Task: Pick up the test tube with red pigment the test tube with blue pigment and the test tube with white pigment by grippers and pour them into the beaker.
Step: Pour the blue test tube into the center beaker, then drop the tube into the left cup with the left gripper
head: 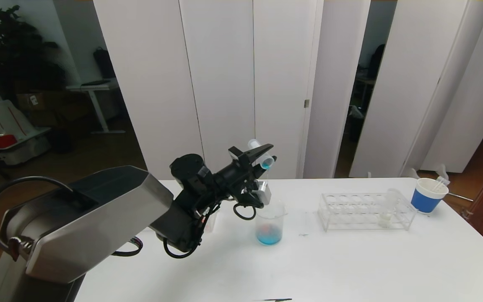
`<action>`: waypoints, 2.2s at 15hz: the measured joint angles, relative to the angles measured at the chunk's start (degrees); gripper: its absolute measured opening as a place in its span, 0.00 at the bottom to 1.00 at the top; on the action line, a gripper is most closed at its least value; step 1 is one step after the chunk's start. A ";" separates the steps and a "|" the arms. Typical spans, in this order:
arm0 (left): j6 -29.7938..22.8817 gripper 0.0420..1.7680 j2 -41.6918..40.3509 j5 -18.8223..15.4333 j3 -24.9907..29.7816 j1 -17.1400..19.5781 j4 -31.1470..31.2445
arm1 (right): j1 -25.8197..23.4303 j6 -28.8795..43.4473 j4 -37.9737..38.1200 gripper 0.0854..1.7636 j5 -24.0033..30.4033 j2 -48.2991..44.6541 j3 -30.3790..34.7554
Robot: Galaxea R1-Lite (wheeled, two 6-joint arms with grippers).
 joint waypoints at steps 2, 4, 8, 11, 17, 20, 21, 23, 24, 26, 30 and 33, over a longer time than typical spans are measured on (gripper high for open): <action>-0.06 0.32 -0.23 0.11 0.02 0.00 0.00 | 0.00 0.00 0.02 0.99 0.00 0.00 0.00; -0.06 0.32 -0.43 0.09 0.13 0.09 0.05 | 0.00 0.00 0.00 0.99 -0.02 0.00 0.00; -0.63 0.32 -0.72 0.20 0.11 0.01 0.22 | 0.00 0.00 0.00 0.99 0.00 0.00 0.00; -2.65 0.32 -1.28 0.38 0.52 0.28 1.10 | -0.02 0.00 0.02 0.99 0.00 0.00 0.00; -12.06 0.32 -5.71 13.09 1.29 0.87 12.51 | -0.02 -0.02 0.02 0.99 -0.02 0.00 0.00; -26.49 0.32 -8.87 27.43 0.68 0.33 23.53 | -0.02 0.01 0.00 0.99 -0.02 0.00 0.00; -31.38 0.32 -10.26 30.33 0.22 0.06 28.86 | -0.02 0.00 0.00 0.99 0.00 0.00 0.00; -41.61 0.32 -13.51 33.95 -0.52 -0.18 39.22 | -0.02 0.00 0.00 0.99 0.00 0.00 0.00; -46.62 0.32 -15.19 34.63 -0.85 -0.24 43.65 | -0.02 0.00 0.02 0.99 0.00 0.00 0.00; -55.49 0.32 -18.66 35.10 -1.63 -0.51 52.77 | -0.02 0.00 0.00 0.99 -0.02 0.00 0.00; -75.39 0.32 -25.26 34.77 -3.95 -0.96 72.41 | -0.02 0.00 0.02 0.99 0.00 0.00 0.00; -85.99 0.32 -30.46 35.33 -5.71 -1.26 79.24 | -0.02 0.00 0.02 0.99 -0.02 0.00 0.00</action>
